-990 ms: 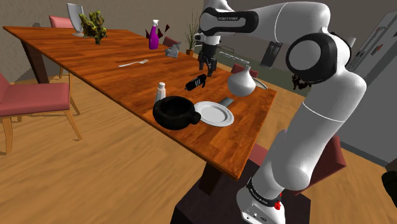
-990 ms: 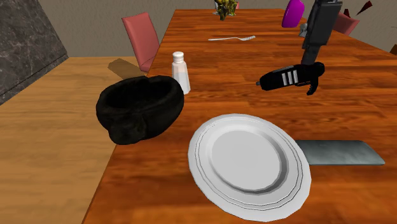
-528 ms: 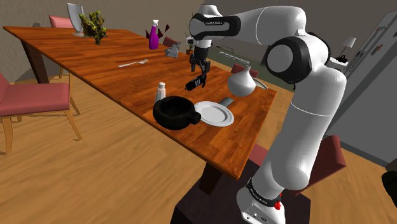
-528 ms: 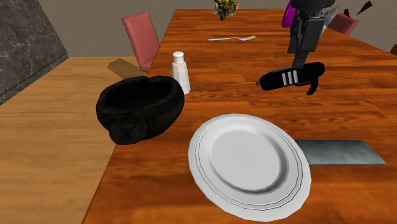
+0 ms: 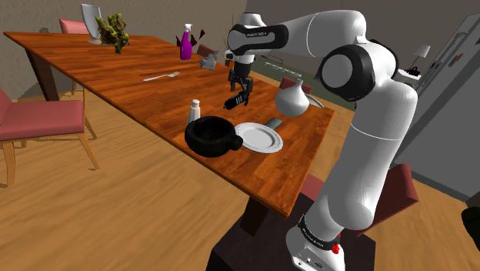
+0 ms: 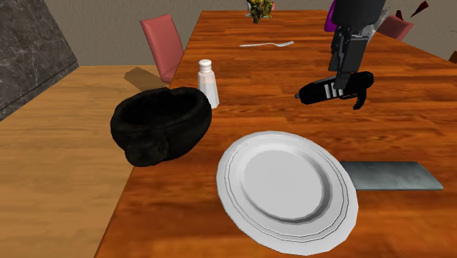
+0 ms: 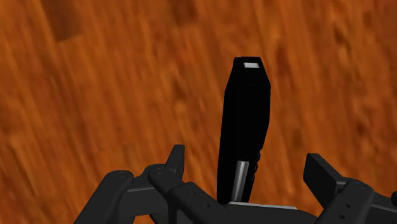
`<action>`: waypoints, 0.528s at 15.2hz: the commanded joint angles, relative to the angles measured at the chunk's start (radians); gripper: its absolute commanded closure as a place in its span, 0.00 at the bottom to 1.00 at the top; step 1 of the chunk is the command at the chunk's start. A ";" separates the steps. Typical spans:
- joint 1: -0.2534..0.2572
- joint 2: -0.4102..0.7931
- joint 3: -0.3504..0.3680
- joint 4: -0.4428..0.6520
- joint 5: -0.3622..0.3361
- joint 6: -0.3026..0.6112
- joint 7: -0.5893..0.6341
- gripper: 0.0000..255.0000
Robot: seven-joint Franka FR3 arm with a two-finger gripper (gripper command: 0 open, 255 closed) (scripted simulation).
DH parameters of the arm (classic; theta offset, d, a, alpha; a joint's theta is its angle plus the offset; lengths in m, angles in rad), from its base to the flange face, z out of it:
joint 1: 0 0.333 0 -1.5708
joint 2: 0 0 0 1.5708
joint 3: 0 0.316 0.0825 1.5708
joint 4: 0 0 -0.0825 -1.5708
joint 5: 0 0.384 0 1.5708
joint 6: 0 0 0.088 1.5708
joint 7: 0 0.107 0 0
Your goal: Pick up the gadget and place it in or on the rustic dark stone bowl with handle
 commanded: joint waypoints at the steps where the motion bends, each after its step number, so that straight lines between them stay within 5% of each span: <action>1: 0.000 0.000 0.000 -0.001 0.000 0.001 0.000 0.00; 3: 0.000 0.000 0.000 0.000 0.000 0.000 0.000 0.00; 4: 0.000 0.000 0.000 0.000 0.000 0.000 0.000 1.00; 8: 0.000 0.000 0.000 -0.001 0.000 0.000 0.000 1.00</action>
